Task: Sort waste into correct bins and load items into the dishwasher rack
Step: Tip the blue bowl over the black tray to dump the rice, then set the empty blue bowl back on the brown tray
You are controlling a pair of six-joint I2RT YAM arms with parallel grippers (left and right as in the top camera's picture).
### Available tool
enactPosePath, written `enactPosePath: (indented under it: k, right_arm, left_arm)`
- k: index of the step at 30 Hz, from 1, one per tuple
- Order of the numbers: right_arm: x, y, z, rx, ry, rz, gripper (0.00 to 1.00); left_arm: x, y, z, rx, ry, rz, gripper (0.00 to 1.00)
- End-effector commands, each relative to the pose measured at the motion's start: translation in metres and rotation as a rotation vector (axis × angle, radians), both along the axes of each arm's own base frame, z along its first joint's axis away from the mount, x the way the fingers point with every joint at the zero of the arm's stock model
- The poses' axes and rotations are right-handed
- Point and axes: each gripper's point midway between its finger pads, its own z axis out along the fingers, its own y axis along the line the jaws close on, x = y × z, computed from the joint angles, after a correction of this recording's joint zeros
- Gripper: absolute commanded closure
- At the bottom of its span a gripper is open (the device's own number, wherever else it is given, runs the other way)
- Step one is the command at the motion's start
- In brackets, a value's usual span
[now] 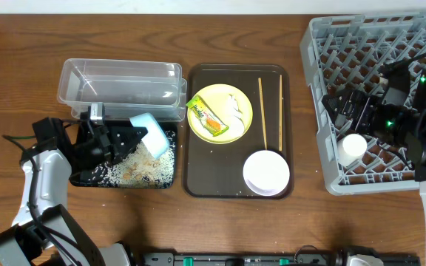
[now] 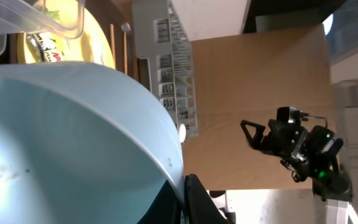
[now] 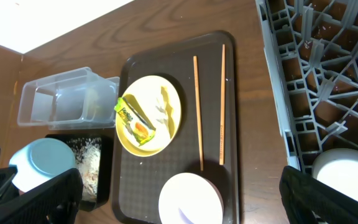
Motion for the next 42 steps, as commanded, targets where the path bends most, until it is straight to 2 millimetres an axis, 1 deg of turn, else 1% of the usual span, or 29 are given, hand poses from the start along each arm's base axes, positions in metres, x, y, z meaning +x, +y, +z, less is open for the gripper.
enactPosePath:
  k: [1,2,3,5,7,9,11,12,13,14,15,17,18,19,22,25,27,30,31,33,34,36,38,40,42]
  right_arm:
    - [-0.002,0.005,0.007,0.014,-0.015,0.01,0.01]
    - [-0.002,0.005,0.007,0.015,-0.016,0.01,0.01]
    - [-0.002,0.005,0.007,0.015,-0.016,0.01,0.01]
    - [-0.004,0.005,0.006,0.014,-0.008,0.009,0.01]
    - [-0.004,0.005,0.006,0.014,-0.008,0.01,0.01]
    - [-0.003,0.005,0.007,0.014,-0.013,0.009,0.01]
    - [-0.002,0.005,0.007,0.014,-0.016,0.009,0.01]
    - [-0.002,0.005,0.007,0.014,-0.015,0.01,0.01]
    - [-0.003,0.005,0.007,0.013,-0.014,0.01,0.01]
    - [-0.003,0.005,0.007,0.014,-0.012,0.01,0.01]
    - [-0.003,0.005,0.006,0.014,-0.009,0.01,0.01]
    - [-0.005,0.005,0.005,0.014,0.002,0.01,0.01]
    - [-0.006,0.005,0.004,0.012,0.003,0.012,0.01]
    - [-0.006,0.005,0.004,0.009,0.002,0.015,0.01]
    - [-0.004,0.005,0.005,0.007,-0.008,0.017,0.01]
    - [-0.004,0.005,0.006,0.007,-0.011,0.017,0.01]
    - [-0.004,0.005,0.006,0.007,-0.011,0.016,0.01]
    - [-0.004,0.005,0.006,0.007,-0.011,0.016,0.01]
    - [-0.004,0.005,0.006,0.007,-0.012,0.016,0.02]
    - [-0.003,0.005,0.006,0.006,-0.014,0.016,0.01]
    - [-0.003,0.005,0.006,0.006,-0.014,0.017,0.01]
    - [-0.003,0.005,0.006,0.007,-0.014,0.017,0.01]
    - [-0.003,0.005,0.006,0.007,-0.013,0.017,0.01]
    - [-0.004,0.005,0.006,0.007,-0.013,0.017,0.01]
    - [-0.003,0.005,0.006,0.007,-0.013,0.017,0.01]
  left_arm:
    - [0.0,0.003,-0.025,0.121,0.069,0.006,0.94]
    - [0.0,0.004,-0.032,0.12,0.145,0.021,0.94]
    - [-0.001,0.001,-0.025,0.067,0.154,0.017,0.94]
    - [-0.002,-0.007,-0.005,-0.036,0.098,-0.011,0.94]
    - [-0.001,-0.008,0.002,-0.051,0.095,-0.018,0.94]
    - [0.0,-0.009,-0.001,-0.012,0.135,-0.012,0.94]
    - [0.0,-0.011,0.006,0.026,0.1,-0.02,0.94]
    - [0.001,-0.012,0.006,0.068,0.083,-0.02,0.94]
    - [0.002,-0.009,-0.002,0.159,0.079,-0.006,0.94]
    - [0.001,-0.005,-0.012,0.226,0.126,0.019,0.94]
    - [-0.002,-0.003,-0.017,0.236,0.219,0.051,0.94]
    - [-0.008,-0.013,-0.006,0.215,0.207,0.028,0.94]
    - [-0.01,-0.018,-0.004,0.231,0.2,0.019,0.94]
    - [-0.013,-0.022,-0.006,0.27,0.226,0.025,0.94]
    - [-0.022,-0.034,-0.015,0.432,0.28,0.042,0.94]
    - [-0.034,-0.053,-0.027,0.63,0.309,0.048,0.94]
    - [-0.038,-0.066,-0.035,0.736,0.298,0.036,0.94]
    - [-0.042,-0.093,-0.048,0.892,0.255,0.021,0.94]
    - [-0.041,-0.104,-0.051,0.916,0.23,0.009,0.94]
    - [-0.04,-0.133,-0.057,0.952,0.155,-0.043,0.94]
    - [-0.039,-0.141,-0.061,0.964,0.142,-0.054,0.94]
    - [-0.041,-0.156,-0.077,1.004,0.143,-0.078,0.93]
    - [-0.044,-0.164,-0.094,1.04,0.16,-0.112,0.91]
    - [-0.045,-0.166,-0.108,1.068,0.189,-0.138,0.89]
    - [-0.044,-0.167,-0.118,1.09,0.218,-0.152,0.83]
